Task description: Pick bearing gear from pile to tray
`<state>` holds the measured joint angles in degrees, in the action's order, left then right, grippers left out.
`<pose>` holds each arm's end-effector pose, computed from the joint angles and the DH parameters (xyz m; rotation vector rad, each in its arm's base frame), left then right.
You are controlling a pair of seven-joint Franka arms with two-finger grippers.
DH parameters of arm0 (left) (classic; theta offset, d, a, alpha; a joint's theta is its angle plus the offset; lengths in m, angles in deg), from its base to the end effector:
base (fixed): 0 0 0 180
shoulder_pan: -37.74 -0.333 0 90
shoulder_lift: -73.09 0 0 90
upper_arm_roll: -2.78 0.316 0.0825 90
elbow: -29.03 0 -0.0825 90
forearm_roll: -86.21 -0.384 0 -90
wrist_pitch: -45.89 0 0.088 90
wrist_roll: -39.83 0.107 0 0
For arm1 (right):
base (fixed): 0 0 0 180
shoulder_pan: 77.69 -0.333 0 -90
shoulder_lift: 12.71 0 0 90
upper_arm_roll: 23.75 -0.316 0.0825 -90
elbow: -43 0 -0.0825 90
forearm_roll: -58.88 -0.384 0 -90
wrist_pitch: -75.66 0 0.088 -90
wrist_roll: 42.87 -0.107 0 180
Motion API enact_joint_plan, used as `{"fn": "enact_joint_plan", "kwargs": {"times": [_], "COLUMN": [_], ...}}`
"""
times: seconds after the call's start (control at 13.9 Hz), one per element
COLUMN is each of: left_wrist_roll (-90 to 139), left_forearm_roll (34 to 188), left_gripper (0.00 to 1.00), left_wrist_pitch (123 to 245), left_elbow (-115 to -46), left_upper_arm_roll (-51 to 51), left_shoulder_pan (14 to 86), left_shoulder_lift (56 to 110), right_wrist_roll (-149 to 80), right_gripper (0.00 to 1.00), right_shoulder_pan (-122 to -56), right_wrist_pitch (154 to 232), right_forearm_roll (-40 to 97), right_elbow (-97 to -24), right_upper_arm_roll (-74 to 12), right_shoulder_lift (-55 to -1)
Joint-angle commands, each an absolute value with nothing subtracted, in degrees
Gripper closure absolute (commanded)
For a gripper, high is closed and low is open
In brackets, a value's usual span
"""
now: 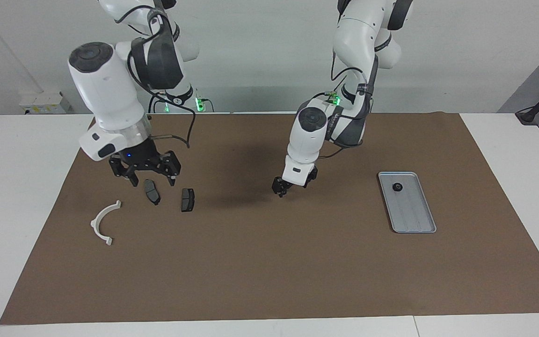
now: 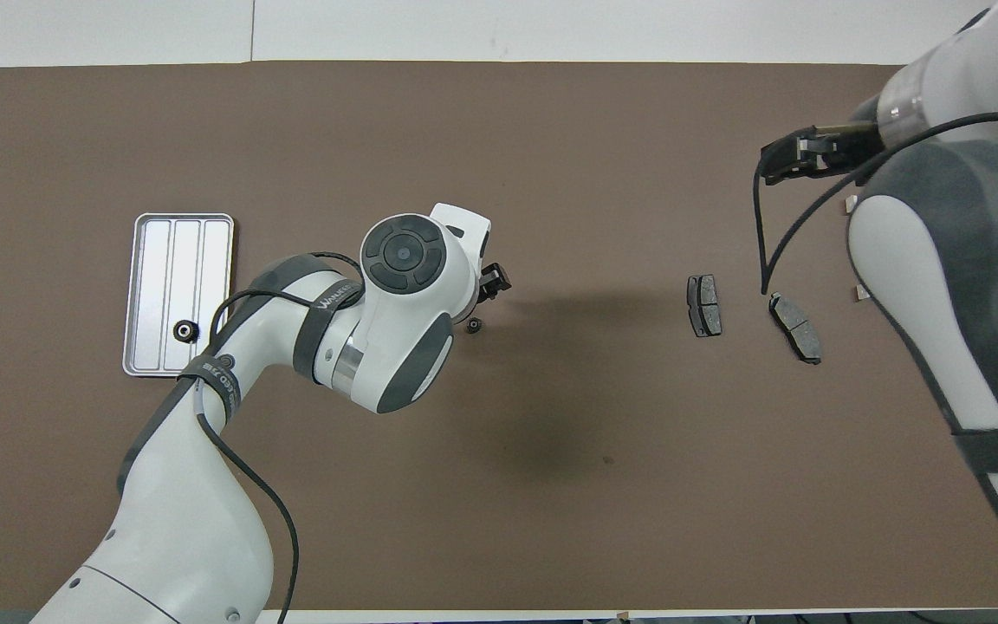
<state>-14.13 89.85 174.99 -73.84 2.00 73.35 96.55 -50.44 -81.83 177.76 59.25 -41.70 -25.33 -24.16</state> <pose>0.5249 -0.3881 0.3265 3.0221 0.5293 -0.0083 0.6299 0.0609 0.5700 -3.1259 0.0502 -0.1617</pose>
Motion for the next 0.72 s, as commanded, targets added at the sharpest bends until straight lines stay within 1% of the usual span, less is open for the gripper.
{"fn": "enact_joint_plan", "kwargs": {"times": [0.0,0.14,0.29,0.43,0.5,0.58,0.65], "left_wrist_roll": [-15.28,-15.28,-15.28,-15.71,-16.41,-16.42,-16.42], "left_forearm_roll": [88.67,88.24,88.23,87.53,87.53,87.53,87.35], "left_gripper": [0.02,0.02,0.04,0.04,0.06,0.12,0.13], "left_wrist_pitch": [175.62,175.71,175.79,175.88,175.88,175.97,175.88], "left_elbow": [-73.01,-74.14,-74.24,-75.29,-75.29,-75.12,-75.29], "left_upper_arm_roll": [3.14,3.14,3.22,3.22,3.22,3.22,3.14], "left_shoulder_pan": [74.04,74.47,74.57,75.0,75.18,75.27,75.27], "left_shoulder_lift": [97.34,97.34,97.43,97.43,97.43,97.43,97.43], "right_wrist_roll": [-45.0,-43.93,-43.13,-43.13,-43.05,-43.04,-42.78], "right_gripper": [0.0,0.0,0.0,0.0,0.0,0.0,0.0], "right_shoulder_pan": [-77.61,-76.11,-75.93,-75.84,-75.84,-75.75,-75.67], "right_wrist_pitch": [173.58,172.7,171.03,170.24,170.15,170.06,169.62], "right_forearm_roll": [59.76,59.94,60.2,60.03,60.03,60.03,59.85], "right_elbow": [-42.78,-42.95,-43.57,-45.32,-46.46,-47.34,-47.7], "right_upper_arm_roll": [-26.13,-25.86,-25.95,-26.04,-25.95,-25.86,-25.25], "right_shoulder_lift": [-19.31,-17.55,-15.36,-12.98,-11.75,-11.13,-11.04]}}
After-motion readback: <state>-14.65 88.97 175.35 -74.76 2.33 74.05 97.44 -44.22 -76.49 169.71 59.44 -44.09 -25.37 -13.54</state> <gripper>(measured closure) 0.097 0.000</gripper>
